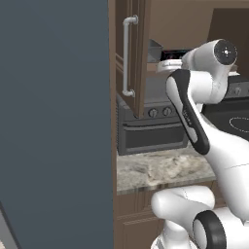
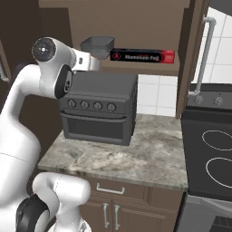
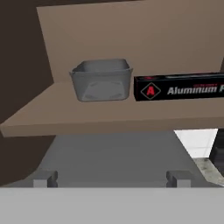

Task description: Retrieve the tupperware and aluminum foil from the cabinet and place them on the dining counter near the plate with potato and shrimp to prepare for storing leftovers.

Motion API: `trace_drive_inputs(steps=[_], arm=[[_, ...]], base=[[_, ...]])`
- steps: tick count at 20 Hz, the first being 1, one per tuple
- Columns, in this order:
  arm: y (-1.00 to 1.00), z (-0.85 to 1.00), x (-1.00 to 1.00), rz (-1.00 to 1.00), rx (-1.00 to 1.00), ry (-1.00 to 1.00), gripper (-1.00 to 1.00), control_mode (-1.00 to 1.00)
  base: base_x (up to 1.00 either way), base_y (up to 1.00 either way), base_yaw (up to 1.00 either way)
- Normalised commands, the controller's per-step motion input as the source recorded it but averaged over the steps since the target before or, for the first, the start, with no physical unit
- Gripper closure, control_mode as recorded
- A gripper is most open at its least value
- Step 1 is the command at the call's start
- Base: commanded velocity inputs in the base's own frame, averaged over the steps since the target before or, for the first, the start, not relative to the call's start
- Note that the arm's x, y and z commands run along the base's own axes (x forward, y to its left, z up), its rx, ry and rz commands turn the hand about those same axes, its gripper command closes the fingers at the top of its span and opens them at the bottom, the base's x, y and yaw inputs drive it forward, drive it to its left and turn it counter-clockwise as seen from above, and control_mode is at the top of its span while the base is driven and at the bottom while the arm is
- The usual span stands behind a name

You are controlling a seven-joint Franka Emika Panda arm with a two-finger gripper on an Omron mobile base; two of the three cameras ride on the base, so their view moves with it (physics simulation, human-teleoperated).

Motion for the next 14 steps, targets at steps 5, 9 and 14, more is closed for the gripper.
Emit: trace_drive_inputs(steps=[5,9,14], arm=[[0.00,0.47,0.18,-0.04,0.00,-0.01,-1.00,-1.00],[0.00,0.44,0.24,-0.02,0.00,0.00,-1.00,-1.00],[-0.02,0.10,0.34,0.00,0.00,0.01,-1.00,-1.00]], base=[[0.00,0.00,0.00],[0.00,0.00,0.00],[0.00,0.00,0.00]])
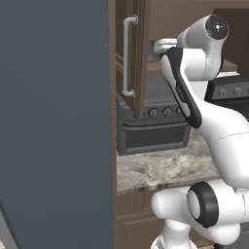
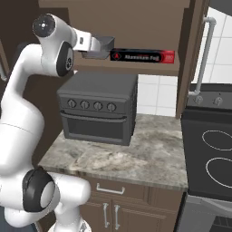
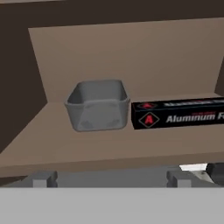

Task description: Retrieve the tupperware and aluminum foil from the cabinet and place them on the dining counter near the plate with potato and shrimp to prepare for storing leftovers.

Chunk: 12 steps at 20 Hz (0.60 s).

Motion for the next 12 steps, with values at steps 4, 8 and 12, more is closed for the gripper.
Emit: trace_drive_inputs(steps=[4,8,12], arm=[[-0.20,-0.05,0.45,0.00,0.00,0.04,-1.00,-1.00],[-0.22,-0.12,0.51,0.00,0.00,0.05,-1.00,-1.00],[-0.23,-0.04,0.52,0.00,0.00,0.03,-1.00,-1.00]], base=[[0.00,0.00,0.00],[0.00,0.00,0.00],[0.00,0.00,0.00]])
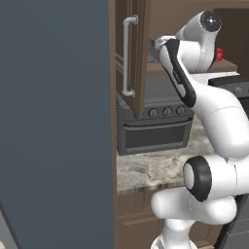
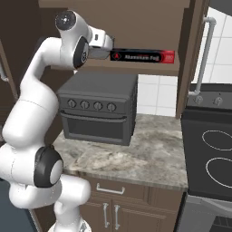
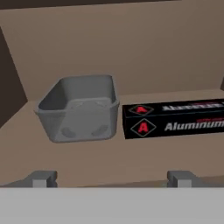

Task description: Retrieve the tupperware and aluminum foil from the cabinet and place them on the dining counter near the plate with potato and shrimp to prepare for storing leftovers.

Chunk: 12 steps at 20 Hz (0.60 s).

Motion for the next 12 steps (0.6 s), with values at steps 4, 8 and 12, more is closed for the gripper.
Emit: trace_drive_inputs(steps=[4,8,12], arm=[[-0.10,0.00,0.43,0.00,0.00,0.00,-1.00,-1.00],[-0.03,0.01,0.34,0.00,0.00,0.00,-1.00,-1.00],[0.00,0.00,0.36,0.00,0.00,0.00,-1.00,-1.00]], base=[[0.00,0.00,0.00],[0.00,0.00,0.00],[0.00,0.00,0.00]])
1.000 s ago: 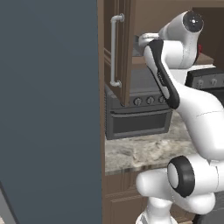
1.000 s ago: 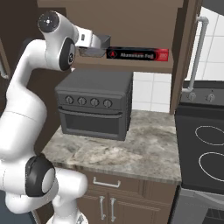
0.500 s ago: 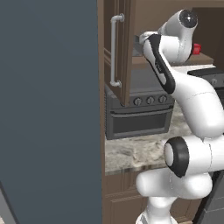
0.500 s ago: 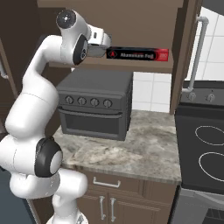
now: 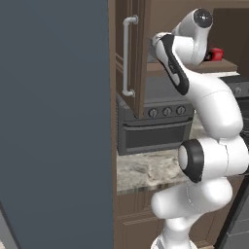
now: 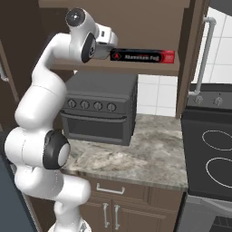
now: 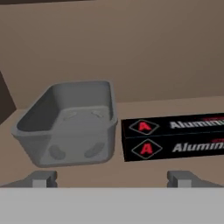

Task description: Retrieve the tupperware and aluminum foil from the cabinet and place them on the dining counter near the plate with potato and shrimp to prepare for storing leftovers.

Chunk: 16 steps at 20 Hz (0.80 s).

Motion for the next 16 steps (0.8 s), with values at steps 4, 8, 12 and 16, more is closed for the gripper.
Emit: trace_drive_inputs(steps=[4,8,12,16], arm=[[0.00,0.00,0.47,0.00,0.00,0.00,-1.00,-1.00],[0.00,-0.01,0.53,0.00,0.00,0.01,-1.00,-1.00],[0.00,-0.07,0.49,0.00,0.00,0.04,-1.00,-1.00],[0.00,-0.17,0.40,0.00,0.00,0.08,-1.00,-1.00]], base=[[0.00,0.00,0.00],[0.00,0.00,0.00],[0.00,0.00,0.00],[0.00,0.00,0.00]])
